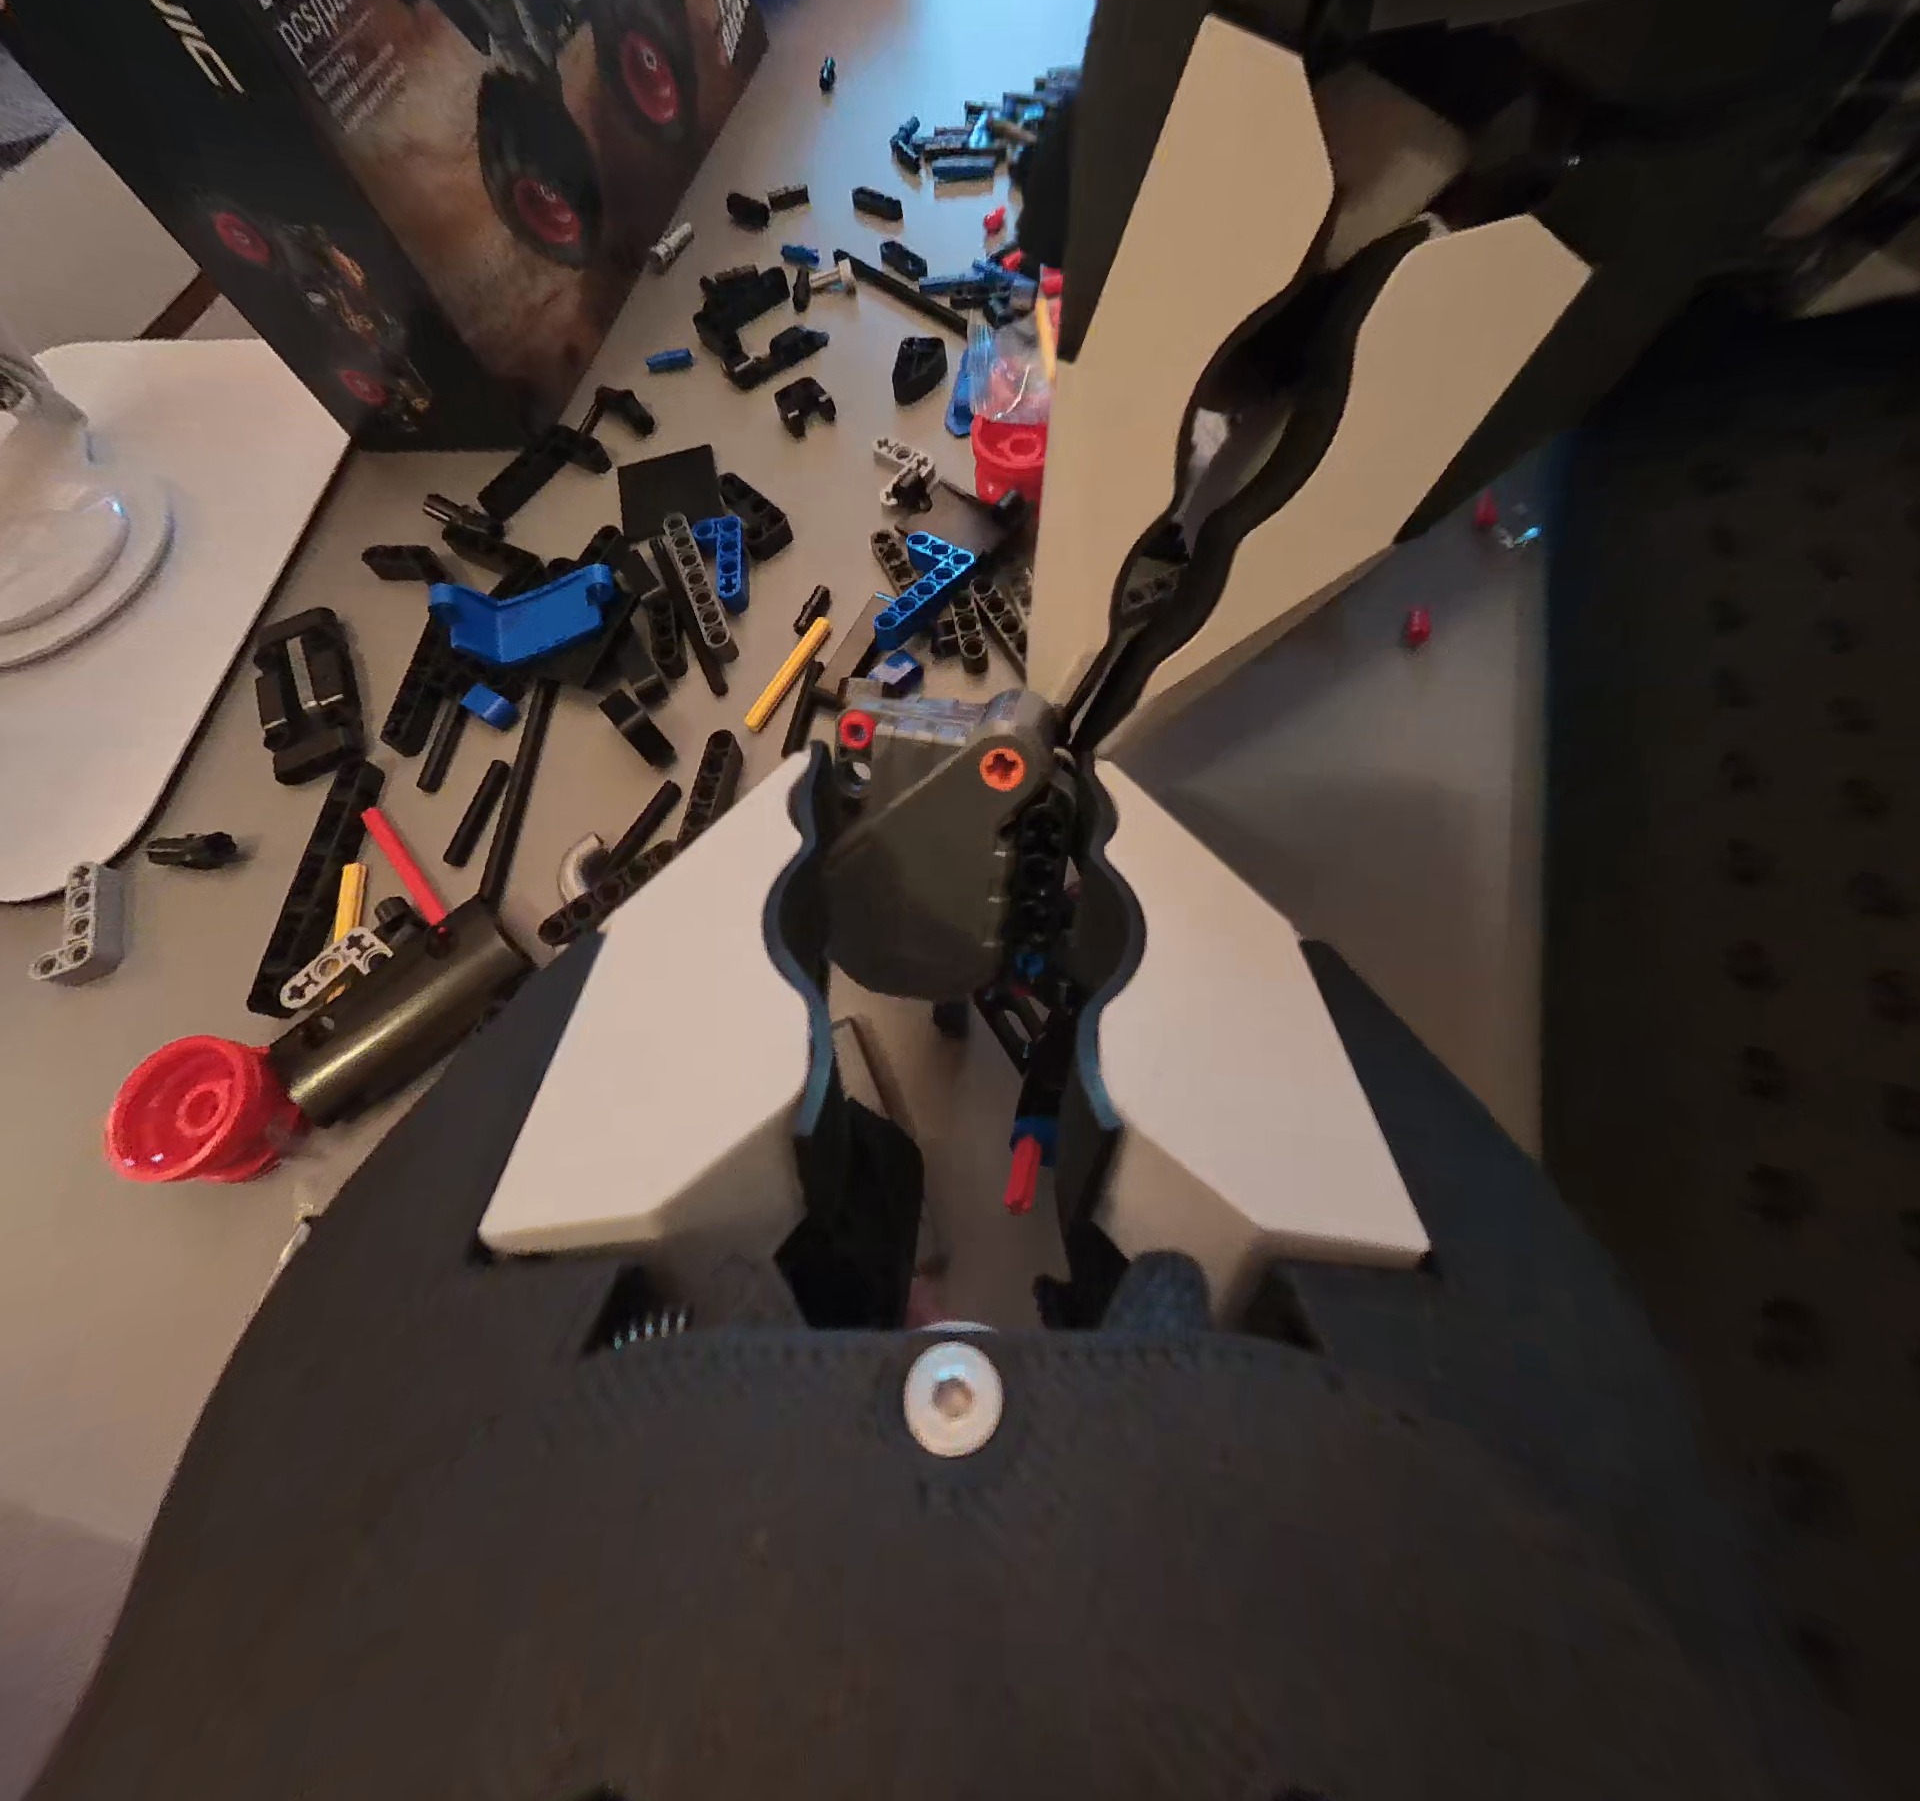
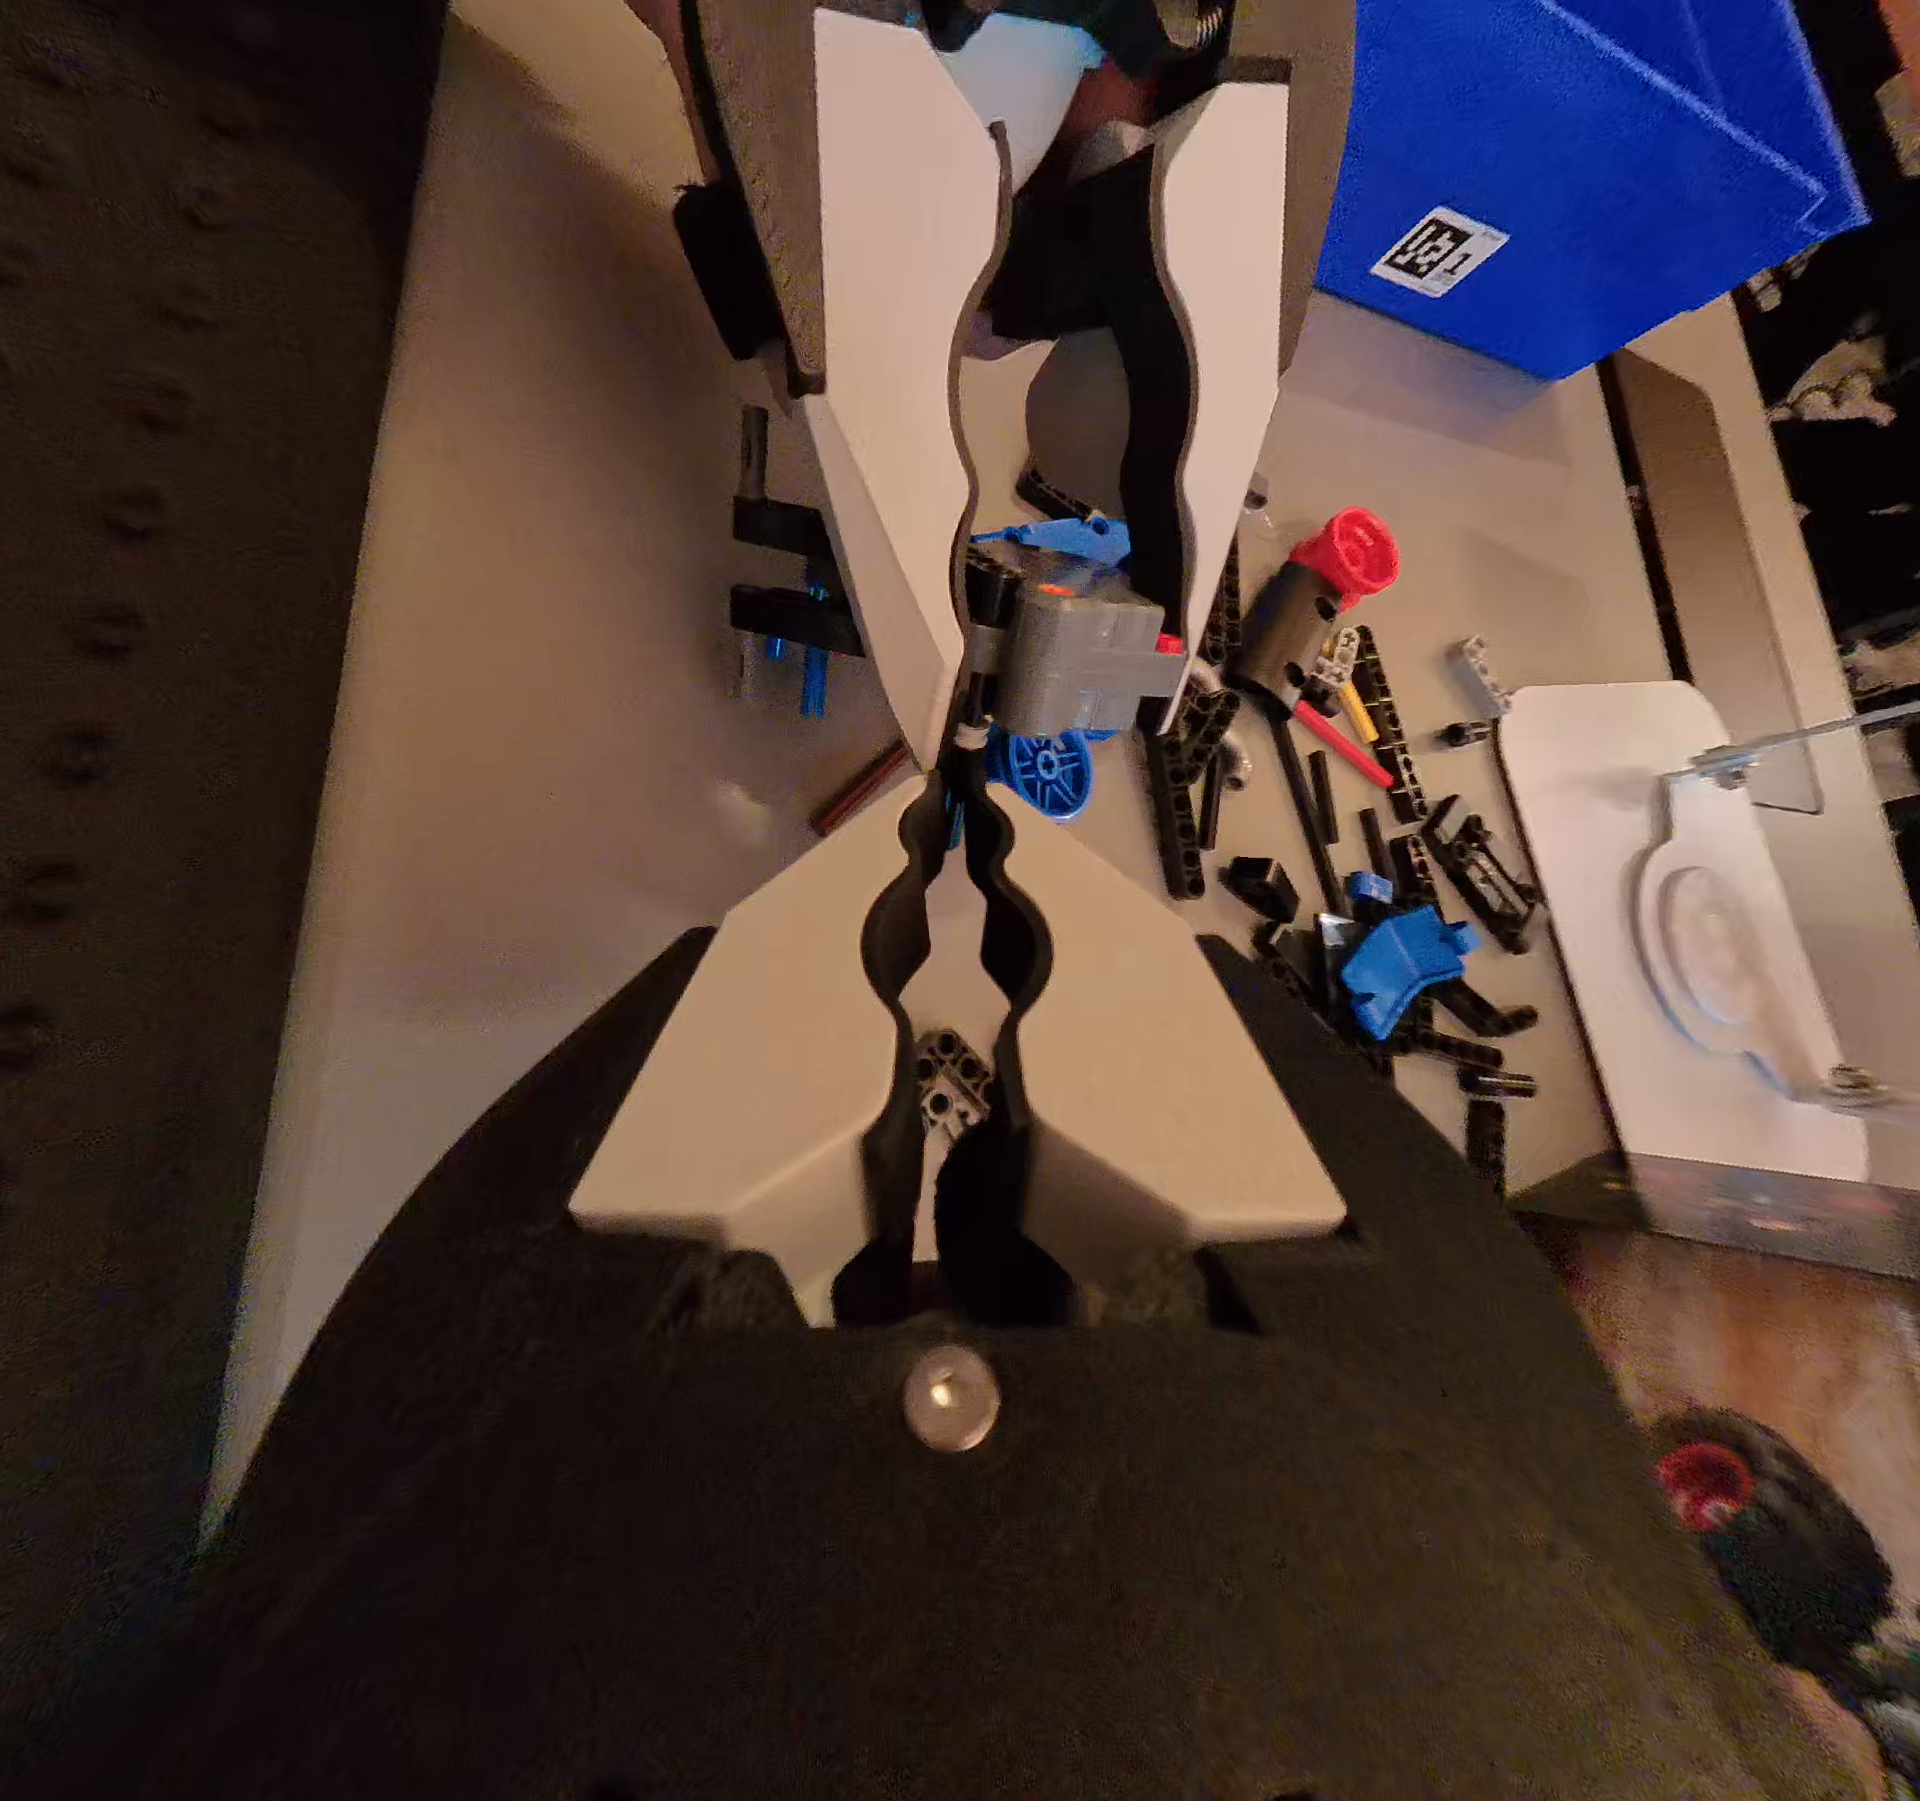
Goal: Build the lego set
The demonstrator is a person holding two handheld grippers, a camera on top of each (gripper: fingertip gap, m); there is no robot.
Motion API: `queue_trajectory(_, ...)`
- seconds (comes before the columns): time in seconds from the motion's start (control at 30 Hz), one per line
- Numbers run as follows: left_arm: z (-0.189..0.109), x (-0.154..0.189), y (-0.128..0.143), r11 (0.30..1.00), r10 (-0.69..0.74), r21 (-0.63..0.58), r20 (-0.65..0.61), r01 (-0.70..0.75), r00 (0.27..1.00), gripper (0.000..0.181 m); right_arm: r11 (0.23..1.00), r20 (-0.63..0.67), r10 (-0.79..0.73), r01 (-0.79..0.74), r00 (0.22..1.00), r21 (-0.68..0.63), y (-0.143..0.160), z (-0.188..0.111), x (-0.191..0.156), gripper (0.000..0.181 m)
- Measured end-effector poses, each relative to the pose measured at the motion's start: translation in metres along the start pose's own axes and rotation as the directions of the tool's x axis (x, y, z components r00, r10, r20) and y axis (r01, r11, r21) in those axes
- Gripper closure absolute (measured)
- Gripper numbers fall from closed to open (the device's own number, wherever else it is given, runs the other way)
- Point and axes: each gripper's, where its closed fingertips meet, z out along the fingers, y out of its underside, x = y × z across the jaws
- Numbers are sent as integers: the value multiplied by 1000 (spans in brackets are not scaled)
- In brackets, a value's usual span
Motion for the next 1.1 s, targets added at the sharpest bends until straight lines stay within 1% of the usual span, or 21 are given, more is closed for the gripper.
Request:
queue_trajectory(0.03,1,0,3,1000,-4,-13,1,4,1000,138,1000,6,6,-6,1000,-7,1,2,-1,181)
queue_trajectory(0.1,-1,0,3,1000,-1,-5,-6,1,1000,138,998,33,50,-50,998,25,-1,3,-1,181)
queue_trajectory(0.17,-3,-4,7,999,1,-33,14,-1,1000,139,997,33,73,-74,997,35,0,8,0,181)
queue_trajectory(0.23,-9,-1,6,999,3,-37,-1,-3,1000,138,994,47,87,-90,995,68,-5,6,-2,181)
queue_trajectory(0.27,-14,-2,7,998,7,-57,0,-7,1000,139,990,50,105,-109,993,88,-10,6,-3,181)
queue_trajectory(0.3,-18,2,11,995,16,-103,-18,-17,1000,139,985,77,132,-140,988,104,-14,9,-7,180)
queue_trajectory(0.37,-23,7,17,983,74,-169,-24,-77,997,139,985,112,124,-136,986,105,-18,14,-15,181)
queue_trajectory(0.43,-29,12,27,963,91,-250,-59,-103,994,139,981,160,142,-160,977,108,-21,21,-25,180)
queue_trajectory(0.5,-29,19,36,945,107,-300,-92,-130,990,138,984,171,147,-162,974,79,-19,29,-30,179)
queue_trajectory(0.57,-26,22,42,935,112,-327,-105,-141,988,138,983,210,162,-177,964,57,-15,32,-36,178)
queue_trajectory(0.63,-25,24,41,939,99,-316,-118,-132,988,138,982,222,170,-184,960,43,-10,31,-37,175)
queue_trajectory(0.7,-24,24,40,947,86,-299,-128,-121,988,138,972,244,199,-224,949,77,-15,27,-34,176)
queue_trajectory(0.77,-24,23,38,961,53,-264,-139,-89,989,138,973,235,195,-218,952,77,-12,26,-31,175)
queue_trajectory(0.9,-25,18,35,978,12,-205,-126,-38,992,138,975,250,185,-210,951,77,-12,32,-34,164)
queue_trajectory(0.93,-25,19,34,982,4,-186,-139,-30,990,138,973,243,187,-213,952,87,-14,33,-32,164)
queue_trajectory(1.0,-27,19,31,990,-28,-142,-143,8,989,137,966,225,190,-223,956,129,-22,33,-27,175)
queue_trajectory(1.03,-29,18,30,993,-38,-120,-144,21,989,137,965,227,189,-224,955,138,-23,33,-27,175)
queue_trajectory(1.07,-32,16,28,995,-51,-93,-140,38,989,134,965,223,187,-222,957,142,-24,33,-26,176)
queue_trajectory(1.1,-35,16,29,996,-65,-74,-147,55,987,127,965,224,188,-222,956,139,-25,33,-26,176)
